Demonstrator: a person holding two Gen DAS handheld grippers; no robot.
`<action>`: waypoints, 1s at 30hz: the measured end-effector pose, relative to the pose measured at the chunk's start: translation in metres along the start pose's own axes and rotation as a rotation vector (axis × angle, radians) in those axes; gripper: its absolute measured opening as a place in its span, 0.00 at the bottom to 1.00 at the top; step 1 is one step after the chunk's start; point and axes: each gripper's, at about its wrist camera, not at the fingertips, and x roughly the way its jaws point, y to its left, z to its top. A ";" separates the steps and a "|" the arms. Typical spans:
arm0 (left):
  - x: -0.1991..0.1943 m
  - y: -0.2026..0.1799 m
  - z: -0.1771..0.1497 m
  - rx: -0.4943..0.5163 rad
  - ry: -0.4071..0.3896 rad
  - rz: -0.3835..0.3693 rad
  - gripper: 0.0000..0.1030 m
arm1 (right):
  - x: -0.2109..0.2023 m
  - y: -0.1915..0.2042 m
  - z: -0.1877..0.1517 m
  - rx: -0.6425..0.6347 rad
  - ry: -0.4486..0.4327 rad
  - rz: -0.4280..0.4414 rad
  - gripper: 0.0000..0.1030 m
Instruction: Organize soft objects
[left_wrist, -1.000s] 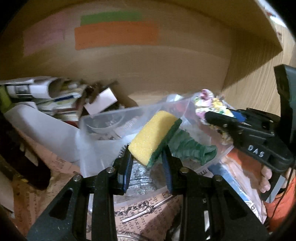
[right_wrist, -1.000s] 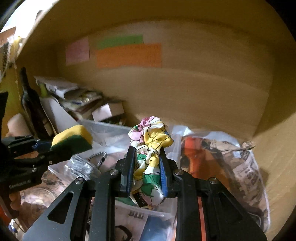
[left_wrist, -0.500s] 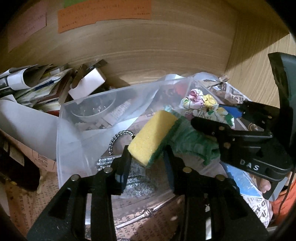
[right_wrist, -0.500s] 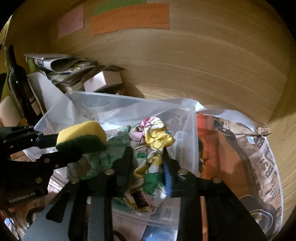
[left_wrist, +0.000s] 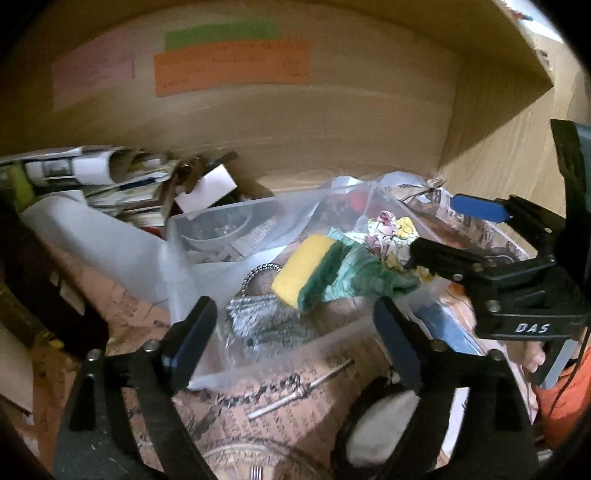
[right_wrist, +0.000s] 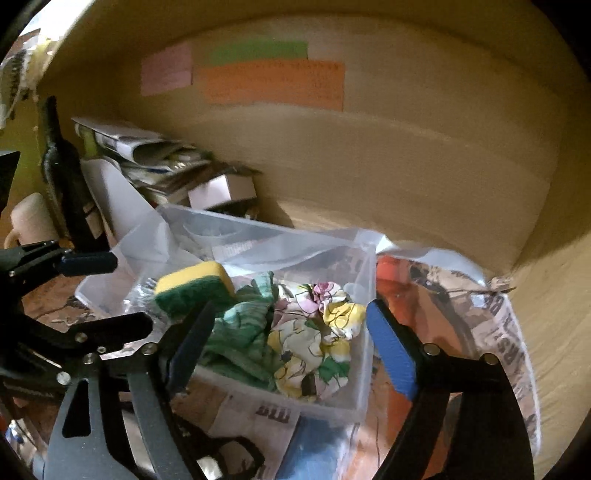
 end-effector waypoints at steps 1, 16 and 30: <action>-0.005 0.001 -0.003 -0.002 -0.006 0.002 0.92 | -0.008 0.002 -0.001 -0.008 -0.017 -0.007 0.87; -0.002 -0.019 -0.068 0.007 0.120 -0.043 0.94 | -0.055 0.016 -0.060 -0.020 -0.008 -0.019 0.93; -0.013 -0.041 -0.085 0.050 0.102 -0.137 0.31 | -0.049 0.008 -0.095 0.086 0.079 -0.008 0.93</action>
